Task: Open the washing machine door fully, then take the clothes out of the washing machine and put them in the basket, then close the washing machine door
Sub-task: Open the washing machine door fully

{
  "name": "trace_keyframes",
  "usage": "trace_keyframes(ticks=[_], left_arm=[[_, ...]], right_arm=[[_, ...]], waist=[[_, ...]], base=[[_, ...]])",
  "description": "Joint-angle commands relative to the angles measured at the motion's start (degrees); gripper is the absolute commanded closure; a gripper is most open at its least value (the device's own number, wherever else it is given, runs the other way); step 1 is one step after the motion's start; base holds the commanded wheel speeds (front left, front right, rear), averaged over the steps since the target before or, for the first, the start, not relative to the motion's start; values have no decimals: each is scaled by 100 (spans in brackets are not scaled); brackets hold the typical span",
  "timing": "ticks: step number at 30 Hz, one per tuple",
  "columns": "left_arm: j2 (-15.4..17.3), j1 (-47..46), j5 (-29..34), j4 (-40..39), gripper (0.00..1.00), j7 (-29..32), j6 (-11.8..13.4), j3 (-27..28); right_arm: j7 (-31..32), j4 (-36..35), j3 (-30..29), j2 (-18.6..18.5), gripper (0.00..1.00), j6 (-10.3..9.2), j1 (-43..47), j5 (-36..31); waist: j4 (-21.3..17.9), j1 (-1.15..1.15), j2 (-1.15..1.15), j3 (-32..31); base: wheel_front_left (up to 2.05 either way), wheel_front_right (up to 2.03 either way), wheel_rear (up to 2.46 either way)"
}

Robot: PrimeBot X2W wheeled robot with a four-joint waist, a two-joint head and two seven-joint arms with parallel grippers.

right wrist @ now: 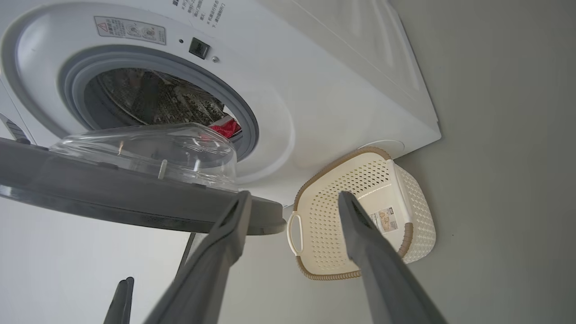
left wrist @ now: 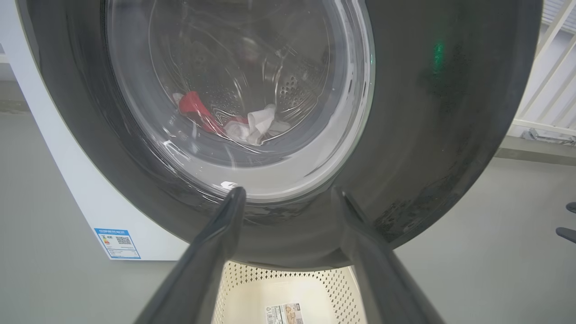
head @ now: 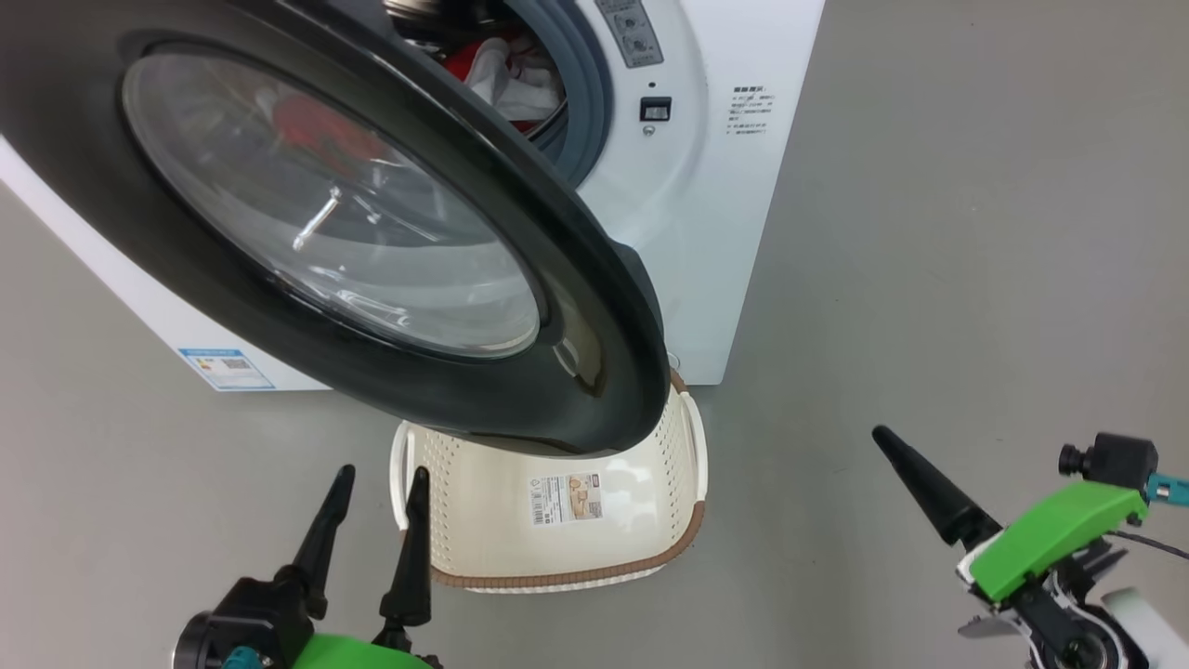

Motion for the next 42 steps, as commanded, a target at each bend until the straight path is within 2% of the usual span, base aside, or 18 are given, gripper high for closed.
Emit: trace_keyframes(ticks=[1,12,15,19,24,25,31,37,42], left_arm=[[42,15,48,-115,0,-70,-23,220],[42,47,43,-95,0,-70,-15,261],[42,53,40,-92,0,-70,-11,262],[42,50,38,-89,0,-70,-6,257],[42,32,31,-90,0,-70,9,264],[42,32,31,-90,0,-70,9,264],[42,26,14,-99,0,-70,22,269],[42,19,6,-140,0,-70,12,292],[42,12,6,-146,0,-70,-9,310]], right_arm=[[-211,-93,184,-175,0,44,94,-145],[-1795,180,1057,-575,0,44,286,-732],[-2048,372,1374,-685,0,44,255,-967],[-2193,653,1457,-698,0,44,167,-1221],[-2207,727,873,-537,0,44,163,-2102],[-2207,727,873,-537,0,44,163,-2102],[-2209,419,184,-259,0,44,434,-3538],[-2209,104,-654,164,0,44,718,-4795],[-2210,-145,-1244,516,0,44,918,-5536]], waist=[[-20,0,0,-17],[-101,0,0,-35],[-116,0,0,-41],[-121,0,0,-38],[-116,0,0,-23],[-116,0,0,-23],[-94,0,0,-20],[-85,0,0,1],[-74,0,0,-6]], base=[[0,0,0],[0,0,0],[0,0,0],[0,0,0],[0,0,0],[0,0,0],[0,0,0],[0,0,0],[0,0,0]])
